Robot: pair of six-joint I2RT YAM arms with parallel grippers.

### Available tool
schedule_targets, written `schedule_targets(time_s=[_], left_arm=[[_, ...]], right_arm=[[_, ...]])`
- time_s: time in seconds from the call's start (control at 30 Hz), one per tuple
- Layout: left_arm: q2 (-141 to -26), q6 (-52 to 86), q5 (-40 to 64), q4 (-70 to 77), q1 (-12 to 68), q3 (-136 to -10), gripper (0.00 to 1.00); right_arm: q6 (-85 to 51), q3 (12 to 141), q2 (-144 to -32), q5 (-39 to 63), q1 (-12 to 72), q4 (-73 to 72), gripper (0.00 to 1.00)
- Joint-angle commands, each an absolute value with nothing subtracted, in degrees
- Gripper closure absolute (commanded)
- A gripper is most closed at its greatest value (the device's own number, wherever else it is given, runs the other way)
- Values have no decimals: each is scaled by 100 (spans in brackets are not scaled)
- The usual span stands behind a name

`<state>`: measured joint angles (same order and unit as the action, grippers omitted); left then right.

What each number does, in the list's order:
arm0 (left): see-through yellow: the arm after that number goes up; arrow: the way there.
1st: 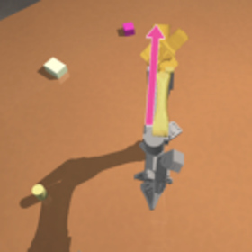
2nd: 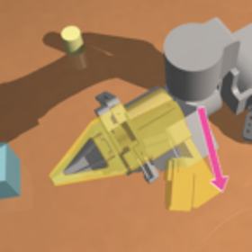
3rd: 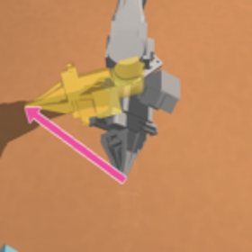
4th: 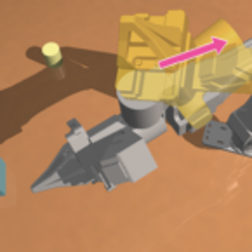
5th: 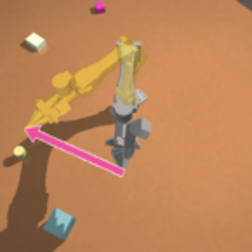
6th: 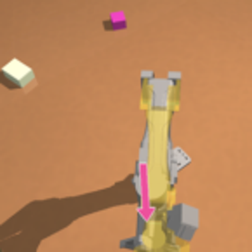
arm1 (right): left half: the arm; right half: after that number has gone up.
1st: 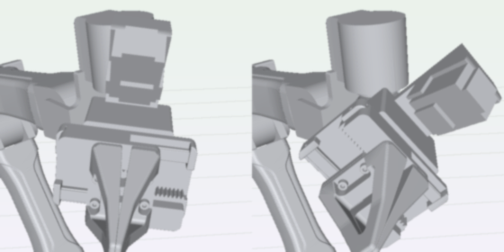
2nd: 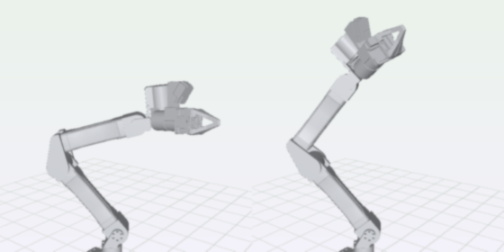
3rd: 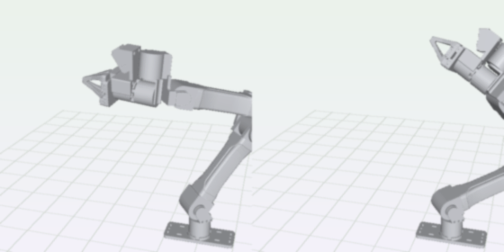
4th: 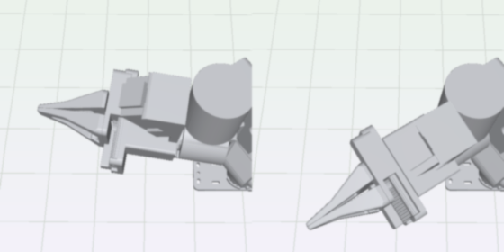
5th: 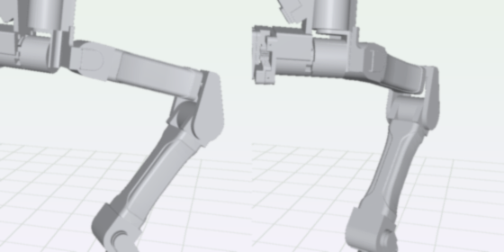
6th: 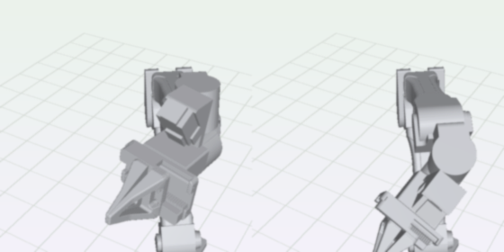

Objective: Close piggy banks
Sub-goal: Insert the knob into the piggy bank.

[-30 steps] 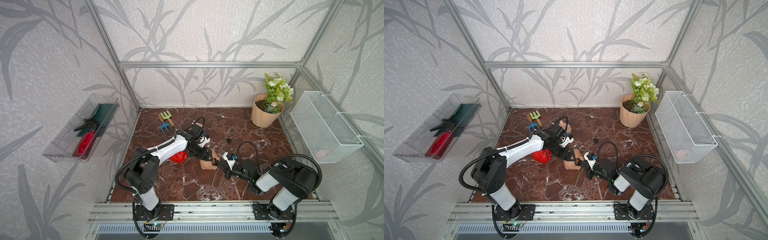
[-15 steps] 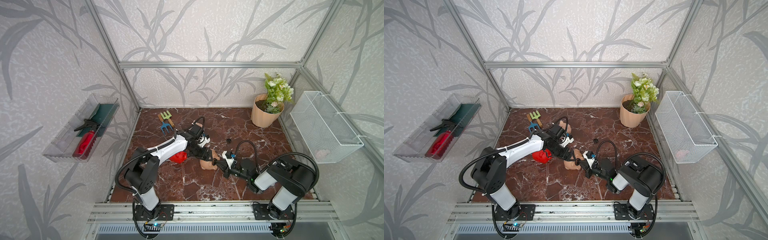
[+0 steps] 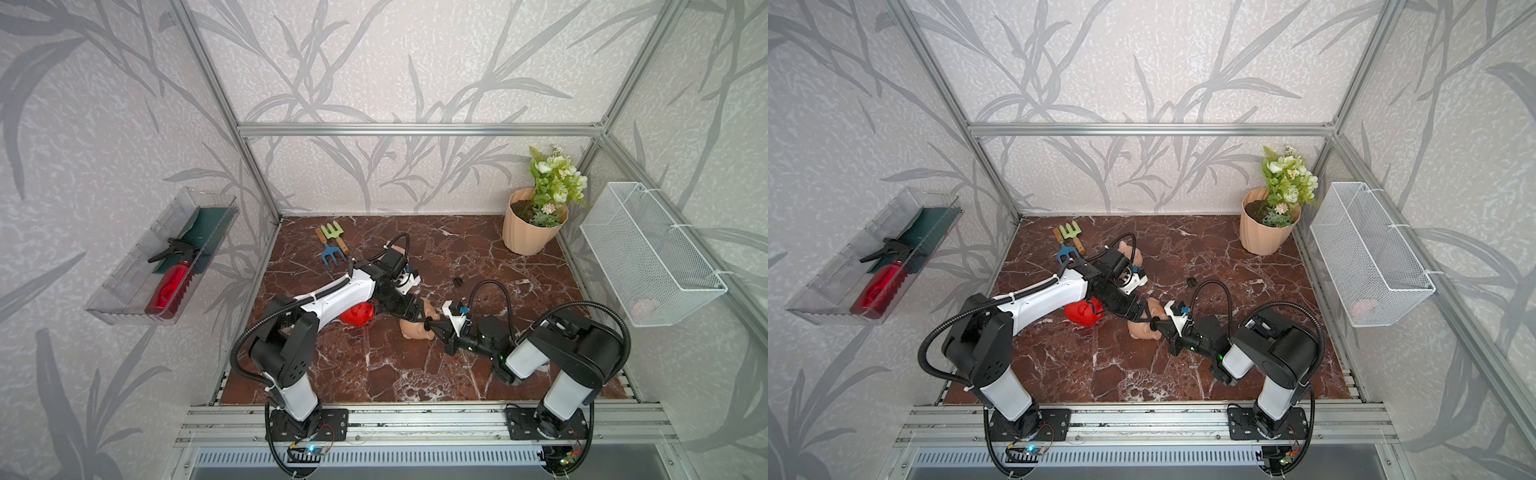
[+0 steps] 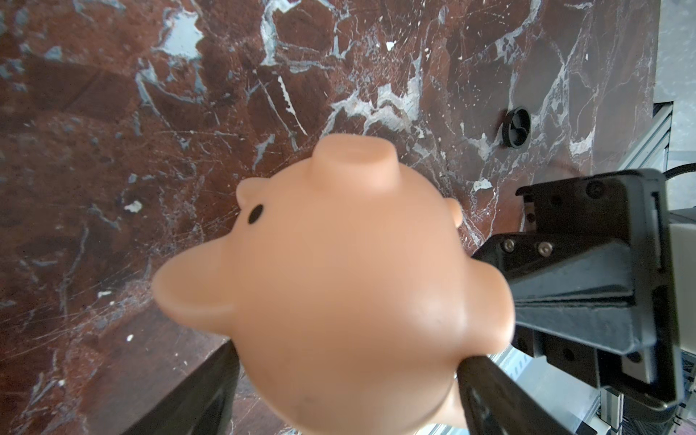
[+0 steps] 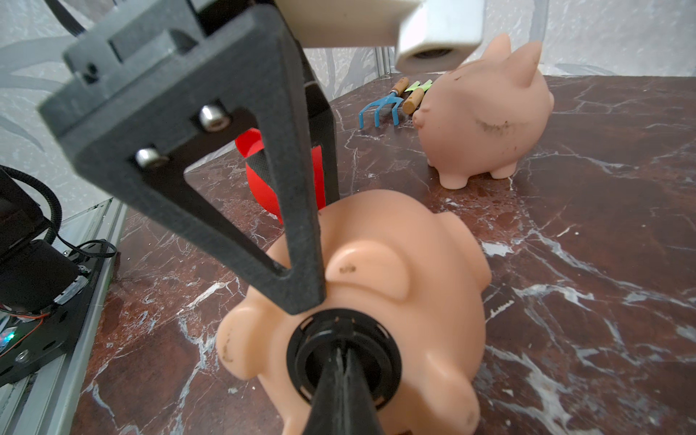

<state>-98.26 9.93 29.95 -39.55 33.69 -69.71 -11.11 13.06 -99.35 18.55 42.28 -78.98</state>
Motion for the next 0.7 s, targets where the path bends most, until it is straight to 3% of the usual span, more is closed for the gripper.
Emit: schedule_targets(time_s=[0.0, 0.47, 0.67], left_arm=[[-9962, 828, 3006, -4149, 3367, -7123, 12], [-9991, 809, 3023, -4193, 3374, -7176, 13], [-10004, 826, 3049, -4184, 3369, -7172, 13]], right_arm=[[-1139, 1412, -9998, 1907, 4247, -7894, 100], [-1143, 1609, -9809, 2105, 4245, -7118, 100], [-541, 1583, -9809, 1961, 4247, -6993, 100]])
